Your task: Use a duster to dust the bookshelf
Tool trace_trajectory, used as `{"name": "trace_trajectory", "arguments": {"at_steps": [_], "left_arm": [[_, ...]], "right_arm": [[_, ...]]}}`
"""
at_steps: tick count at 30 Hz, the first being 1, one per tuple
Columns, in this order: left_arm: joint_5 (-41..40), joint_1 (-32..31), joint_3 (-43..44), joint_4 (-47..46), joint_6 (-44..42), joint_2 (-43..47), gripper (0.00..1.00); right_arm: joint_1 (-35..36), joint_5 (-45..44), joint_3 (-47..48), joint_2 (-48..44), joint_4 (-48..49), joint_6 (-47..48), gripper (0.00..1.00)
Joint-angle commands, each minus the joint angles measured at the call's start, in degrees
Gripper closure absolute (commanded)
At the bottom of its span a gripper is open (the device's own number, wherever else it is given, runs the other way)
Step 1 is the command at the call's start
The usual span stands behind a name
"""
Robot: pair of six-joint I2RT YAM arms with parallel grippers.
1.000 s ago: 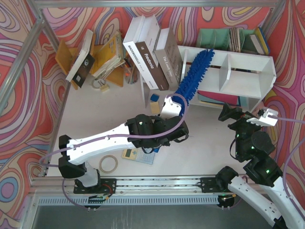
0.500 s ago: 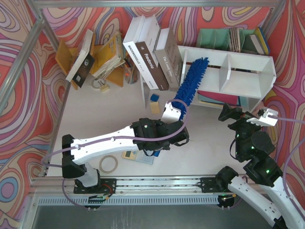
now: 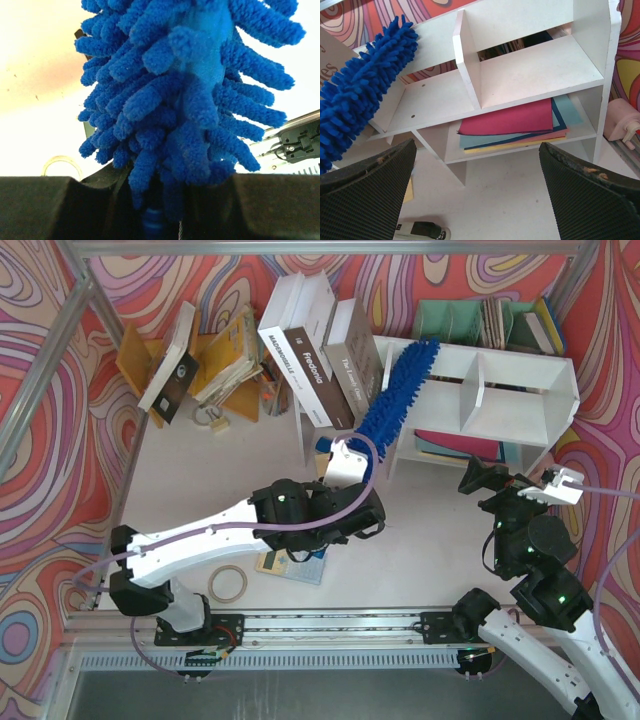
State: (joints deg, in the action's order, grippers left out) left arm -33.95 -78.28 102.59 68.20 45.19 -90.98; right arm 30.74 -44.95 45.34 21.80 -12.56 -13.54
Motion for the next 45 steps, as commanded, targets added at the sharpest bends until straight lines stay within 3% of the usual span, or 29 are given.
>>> {"name": "trace_trajectory", "arguments": {"at_steps": [1, 10, 17, 23, 33, 39, 45], "left_arm": [[-6.5, 0.5, -0.2, 0.2, 1.7, 3.0, 1.0], [-2.0, -1.9, 0.5, -6.7, -5.9, 2.2, 1.0], [-2.4, -2.3, 4.6, -12.1, -13.0, 1.1, 1.0], [-0.3, -0.9, 12.9, -12.5, -18.8, -3.5, 1.0], [9.0, 7.8, 43.3, -0.4, -21.9, -23.6, 1.0], [13.5, 10.0, 48.7, -1.9, -24.6, -29.3, 1.0], [16.9, 10.3, 48.6, -3.4, -25.7, -31.5, 1.0]], "right_arm": [[0.0, -0.2, -0.1, -0.8, -1.0, -0.3, 0.02], [0.0, -0.8, 1.0, -0.7, -1.3, 0.1, 0.01], [0.0, 0.3, 13.4, 6.4, -9.9, -4.1, 0.01], [0.0, 1.5, 27.9, 14.4, -18.9, -7.2, 0.01], [0.0, -4.4, 49.2, 24.1, -31.9, -11.1, 0.01], [0.0, -3.0, 56.9, 27.4, -31.7, -7.1, 0.01], [0.0, -1.2, 57.5, 27.9, -29.9, -5.6, 0.01]]}}
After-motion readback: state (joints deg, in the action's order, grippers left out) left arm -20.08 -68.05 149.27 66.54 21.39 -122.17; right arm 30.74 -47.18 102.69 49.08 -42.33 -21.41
